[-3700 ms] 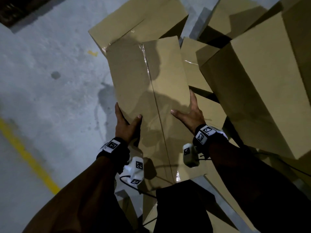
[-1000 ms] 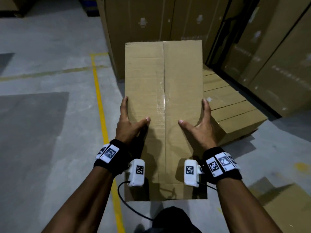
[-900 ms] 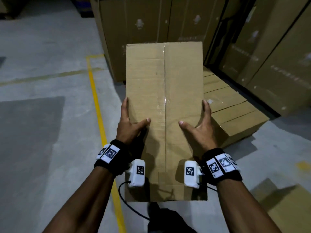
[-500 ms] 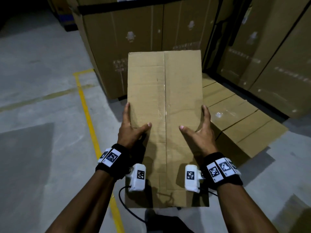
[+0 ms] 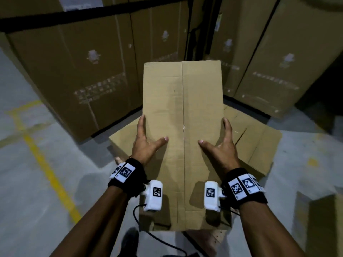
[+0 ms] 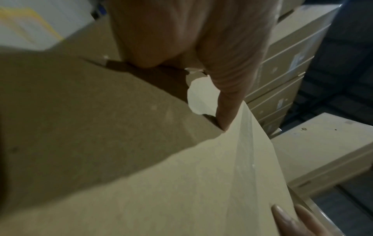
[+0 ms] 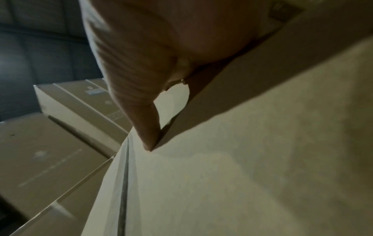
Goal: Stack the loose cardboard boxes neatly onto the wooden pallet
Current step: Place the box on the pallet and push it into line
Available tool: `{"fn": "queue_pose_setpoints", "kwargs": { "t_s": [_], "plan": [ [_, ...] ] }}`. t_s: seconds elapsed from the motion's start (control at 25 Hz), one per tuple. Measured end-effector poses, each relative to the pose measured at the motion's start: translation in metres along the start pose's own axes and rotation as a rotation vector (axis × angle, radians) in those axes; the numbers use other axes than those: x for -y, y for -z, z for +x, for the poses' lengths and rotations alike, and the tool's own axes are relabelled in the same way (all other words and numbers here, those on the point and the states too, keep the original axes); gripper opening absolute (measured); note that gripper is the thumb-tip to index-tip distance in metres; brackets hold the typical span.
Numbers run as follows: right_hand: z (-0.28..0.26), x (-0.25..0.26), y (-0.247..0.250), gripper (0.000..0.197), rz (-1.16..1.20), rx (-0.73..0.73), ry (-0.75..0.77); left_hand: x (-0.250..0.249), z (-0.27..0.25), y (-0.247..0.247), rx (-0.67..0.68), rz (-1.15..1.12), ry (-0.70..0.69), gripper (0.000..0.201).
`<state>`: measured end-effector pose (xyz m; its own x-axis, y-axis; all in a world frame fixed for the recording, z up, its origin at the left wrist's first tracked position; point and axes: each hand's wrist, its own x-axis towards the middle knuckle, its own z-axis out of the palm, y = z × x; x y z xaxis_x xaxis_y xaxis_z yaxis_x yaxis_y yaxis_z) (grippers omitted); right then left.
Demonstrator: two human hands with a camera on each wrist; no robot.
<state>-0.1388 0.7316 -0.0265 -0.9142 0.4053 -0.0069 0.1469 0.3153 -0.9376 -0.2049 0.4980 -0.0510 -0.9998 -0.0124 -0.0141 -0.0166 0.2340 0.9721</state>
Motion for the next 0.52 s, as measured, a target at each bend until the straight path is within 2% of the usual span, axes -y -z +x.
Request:
{"fn": "queue_pose_setpoints", "kwargs": {
  "t_s": [0.16,0.28,0.44,0.52],
  "plan": [
    [0.014,0.009,-0.033,0.107,0.033,-0.148,-0.092,0.011,0.07,0.008,0.198,0.005,-0.009,0.107],
    [0.012,0.018,-0.047,0.108,-0.01,-0.282,-0.179,0.01,0.104,0.005,0.347,-0.039,0.012,0.105],
    [0.002,0.017,-0.052,0.104,-0.111,-0.39,-0.313,0.021,0.117,-0.013,0.504,-0.163,0.125,0.103],
    [-0.005,0.009,-0.051,0.104,-0.083,-0.418,-0.358,0.028,0.118,-0.024,0.578,-0.212,0.212,0.102]
  ]
}}
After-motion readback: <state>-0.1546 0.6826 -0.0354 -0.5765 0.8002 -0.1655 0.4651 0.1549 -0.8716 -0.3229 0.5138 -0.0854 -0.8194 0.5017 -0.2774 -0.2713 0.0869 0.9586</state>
